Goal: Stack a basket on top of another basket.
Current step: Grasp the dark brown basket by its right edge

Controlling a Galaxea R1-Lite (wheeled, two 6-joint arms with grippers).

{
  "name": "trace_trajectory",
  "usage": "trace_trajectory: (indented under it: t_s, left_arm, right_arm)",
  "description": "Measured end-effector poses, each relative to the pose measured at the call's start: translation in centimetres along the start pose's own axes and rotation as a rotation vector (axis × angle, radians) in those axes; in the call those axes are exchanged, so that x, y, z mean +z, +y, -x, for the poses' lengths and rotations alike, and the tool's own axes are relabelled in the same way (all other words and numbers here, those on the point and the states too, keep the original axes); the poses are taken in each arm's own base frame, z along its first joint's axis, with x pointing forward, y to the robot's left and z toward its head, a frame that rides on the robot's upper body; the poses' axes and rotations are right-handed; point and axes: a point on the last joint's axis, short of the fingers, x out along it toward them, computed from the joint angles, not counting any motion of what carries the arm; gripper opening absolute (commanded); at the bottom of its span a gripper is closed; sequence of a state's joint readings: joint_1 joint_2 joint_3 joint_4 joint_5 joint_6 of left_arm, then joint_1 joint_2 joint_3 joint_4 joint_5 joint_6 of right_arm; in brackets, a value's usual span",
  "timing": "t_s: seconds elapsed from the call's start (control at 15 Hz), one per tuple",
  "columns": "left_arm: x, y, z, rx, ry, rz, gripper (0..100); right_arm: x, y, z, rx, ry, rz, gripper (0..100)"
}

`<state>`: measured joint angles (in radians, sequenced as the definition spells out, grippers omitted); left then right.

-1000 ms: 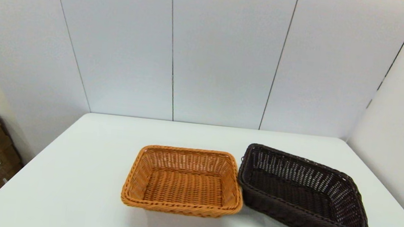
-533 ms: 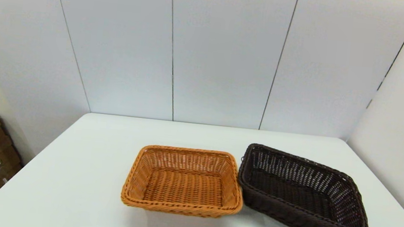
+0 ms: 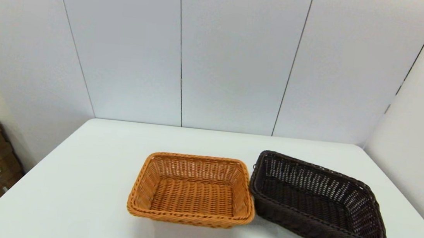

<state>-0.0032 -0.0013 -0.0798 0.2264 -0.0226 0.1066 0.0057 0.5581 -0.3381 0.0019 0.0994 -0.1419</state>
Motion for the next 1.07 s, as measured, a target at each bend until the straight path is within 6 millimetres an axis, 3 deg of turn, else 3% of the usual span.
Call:
trace_trajectory:
  t_s: [0.2, 0.53, 0.87, 1.07]
  left_arm:
    - [0.0, 0.0, 0.0, 0.000, 0.000, 0.000, 100]
    - [0.0, 0.0, 0.0, 0.000, 0.000, 0.000, 100]
    - [0.0, 0.0, 0.0, 0.000, 0.000, 0.000, 100]
    - [0.0, 0.0, 0.0, 0.000, 0.000, 0.000, 100]
  right_arm:
    - [2.9, -0.7, -3.8, 0.023, 0.127, -0.047, 100]
    - [5.0, -1.6, -10.6, 0.044, 0.492, -0.214, 100]
    - [5.7, -2.1, -17.2, -0.018, 0.729, -0.421, 100]
    - [5.3, -2.4, -20.6, -0.141, 0.826, -0.544, 100]
